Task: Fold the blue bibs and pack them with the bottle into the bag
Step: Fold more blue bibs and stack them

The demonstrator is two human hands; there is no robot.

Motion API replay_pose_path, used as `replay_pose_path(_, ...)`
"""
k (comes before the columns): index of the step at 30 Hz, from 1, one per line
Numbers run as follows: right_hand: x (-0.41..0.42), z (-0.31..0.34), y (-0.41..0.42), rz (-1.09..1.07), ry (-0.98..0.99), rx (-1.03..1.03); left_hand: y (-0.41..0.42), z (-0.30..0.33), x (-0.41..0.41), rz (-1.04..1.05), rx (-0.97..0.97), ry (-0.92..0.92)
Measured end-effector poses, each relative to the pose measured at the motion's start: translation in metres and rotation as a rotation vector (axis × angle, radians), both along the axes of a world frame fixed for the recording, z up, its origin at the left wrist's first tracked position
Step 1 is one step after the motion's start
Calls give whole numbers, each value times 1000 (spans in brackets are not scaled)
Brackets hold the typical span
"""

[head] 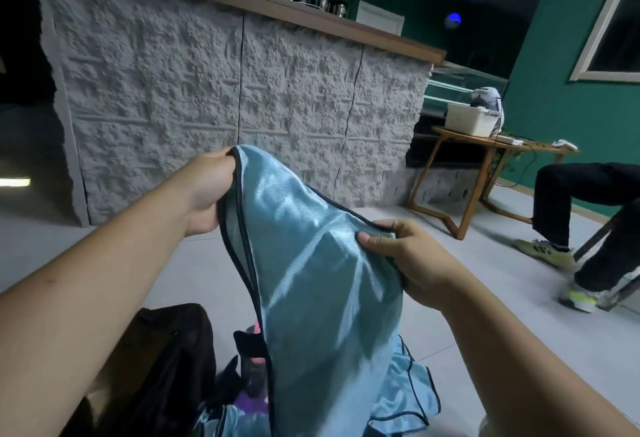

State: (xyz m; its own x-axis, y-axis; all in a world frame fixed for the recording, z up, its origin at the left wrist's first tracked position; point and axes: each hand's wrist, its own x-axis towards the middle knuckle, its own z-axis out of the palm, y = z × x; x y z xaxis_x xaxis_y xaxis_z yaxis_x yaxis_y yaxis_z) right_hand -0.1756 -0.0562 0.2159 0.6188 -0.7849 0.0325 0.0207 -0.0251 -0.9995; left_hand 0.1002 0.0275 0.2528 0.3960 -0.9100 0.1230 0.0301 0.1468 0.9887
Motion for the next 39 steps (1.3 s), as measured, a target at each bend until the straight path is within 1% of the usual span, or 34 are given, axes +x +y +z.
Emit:
replay_pose_path(2,1,3,2,-13,-23,11,-2,0,-1,-60,-1,165)
replay_pose_path(4,4,5,4,-37,-66,38,-3,-8,-7,-70,-105,410)
replay_pose_path(5,6,4,4,-55,-95,69,-3,-18,-13,-51,-137,503)
replay_pose_path(6,8,1,4,-75,-124,112,-5,-32,-18,-28,-118,566)
replay_pose_path(7,10,-2,2,-92,-143,158,-6,-49,-27,-17,-56,587)
replay_pose_path(8,12,-7,1,-114,-147,201,-7,-66,-34,-47,35,567)
replay_pose_path(10,14,-16,-4,-169,-113,264,-6,-88,-52,-259,198,521)
replay_pose_path(11,13,-20,-7,-196,-97,288,-6,-93,-56,-357,244,531)
replay_pose_path(13,11,-24,-11,-219,-75,337,-2,-94,-54,-496,233,523)
replay_pose_path(14,9,-25,-14,-214,-61,359,1,-91,-53,-538,193,475)
replay_pose_path(16,4,-25,-17,-186,-55,386,1,-87,-44,-591,155,309)
replay_pose_path(18,0,-26,-17,-124,-128,414,-1,-80,-43,-565,167,181)
replay_pose_path(20,-5,-31,-15,-21,-234,429,-6,-74,-44,-439,180,183)
replay_pose_path(21,-6,-36,-13,52,-244,430,-8,-71,-46,-376,168,215)
replay_pose_path(23,-6,-47,-6,211,-174,400,-9,-65,-45,-309,134,260)
replay_pose_path(24,-4,-50,-2,256,-108,371,-10,-65,-44,-295,119,251)
replay_pose_path(25,-1,-51,1,266,-41,338,-10,-64,-41,-288,113,222)
replay_pose_path(27,2,-52,0,195,24,291,-7,-61,-36,-281,133,140)
replay_pose_path(31,7,-44,-1,64,11,237,3,-56,-27,-287,281,30)
replay_pose_path(33,10,-40,5,0,-9,222,8,-54,-24,-331,334,46)
replay_pose_path(34,12,-38,7,-36,-23,214,11,-53,-25,-359,316,88)
replay_pose_path(37,20,-34,12,-127,-72,198,11,-51,-22,-426,179,348)
replay_pose_path(39,23,-32,12,-181,-118,220,4,-53,-21,-442,148,537)
